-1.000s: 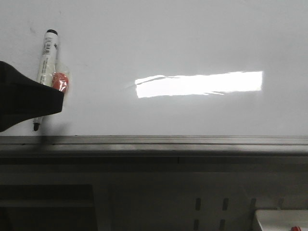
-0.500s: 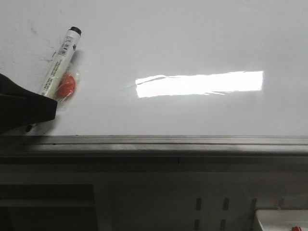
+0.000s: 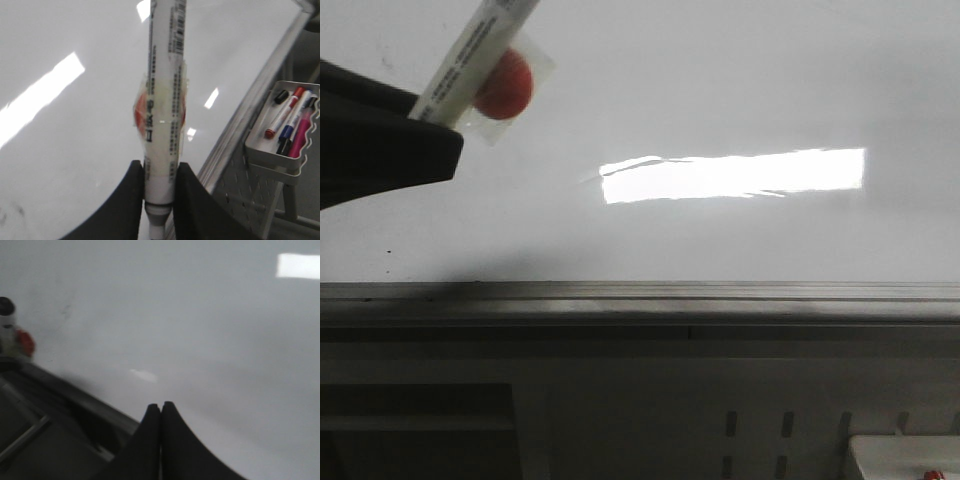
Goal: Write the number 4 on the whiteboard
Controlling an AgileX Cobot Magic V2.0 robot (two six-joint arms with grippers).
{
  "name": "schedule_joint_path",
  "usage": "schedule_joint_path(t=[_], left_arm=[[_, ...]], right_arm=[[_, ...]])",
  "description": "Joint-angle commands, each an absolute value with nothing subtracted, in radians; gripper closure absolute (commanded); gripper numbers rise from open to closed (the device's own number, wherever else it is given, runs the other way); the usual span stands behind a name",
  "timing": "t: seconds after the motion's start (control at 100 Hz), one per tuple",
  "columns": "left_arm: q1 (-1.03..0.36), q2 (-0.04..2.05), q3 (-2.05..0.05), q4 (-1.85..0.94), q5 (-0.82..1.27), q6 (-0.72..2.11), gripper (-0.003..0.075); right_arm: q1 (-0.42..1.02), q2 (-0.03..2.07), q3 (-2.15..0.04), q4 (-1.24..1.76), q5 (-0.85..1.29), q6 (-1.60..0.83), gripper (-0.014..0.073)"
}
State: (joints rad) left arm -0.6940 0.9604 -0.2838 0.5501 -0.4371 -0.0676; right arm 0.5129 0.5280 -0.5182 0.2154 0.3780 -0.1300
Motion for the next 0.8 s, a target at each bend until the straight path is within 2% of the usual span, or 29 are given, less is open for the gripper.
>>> schedule_joint_path(t=[0.0, 0.06, 0.22, 0.28, 0.53, 0.73, 0.79], left_arm=[[-0.698, 0.944, -0.309, 0.646, -0.574, -0.077, 0.0741], [-0.698, 0.944, -0.309, 0.646, -0.593, -0.077, 0.0741], [-0.698, 0.944, -0.309, 0.676, -0.625, -0.077, 0.0741], [-0.698, 0.944, -0.309, 0.686, -0.627, -0.077, 0.0741], [-0.698, 0.944, -0.309, 0.698, -0.621, -0.077, 0.0741], [-0.698, 0.944, -0.309, 0.698, -0.621, -0.077, 0.0741], [-0.698, 0.944, -0.309, 0.698, -0.621, -0.077, 0.0741]], right_arm=[[0.648, 0.627, -0.6, 0.221, 0.319, -0.144, 0.064], [0.742, 0.699, -0.635, 0.209, 0.304, -0.147, 0.058], [0.896, 0.847, -0.728, 0.146, 0.242, -0.151, 0.029], [0.913, 0.892, -0.756, 0.146, 0.224, -0.151, 0.0244], [0.956, 1.043, -0.885, 0.146, 0.228, -0.151, 0.0252], [0.962, 1.087, -0.907, 0.146, 0.244, -0.151, 0.0253], [0.962, 1.087, -0.907, 0.146, 0.242, -0.151, 0.0295]])
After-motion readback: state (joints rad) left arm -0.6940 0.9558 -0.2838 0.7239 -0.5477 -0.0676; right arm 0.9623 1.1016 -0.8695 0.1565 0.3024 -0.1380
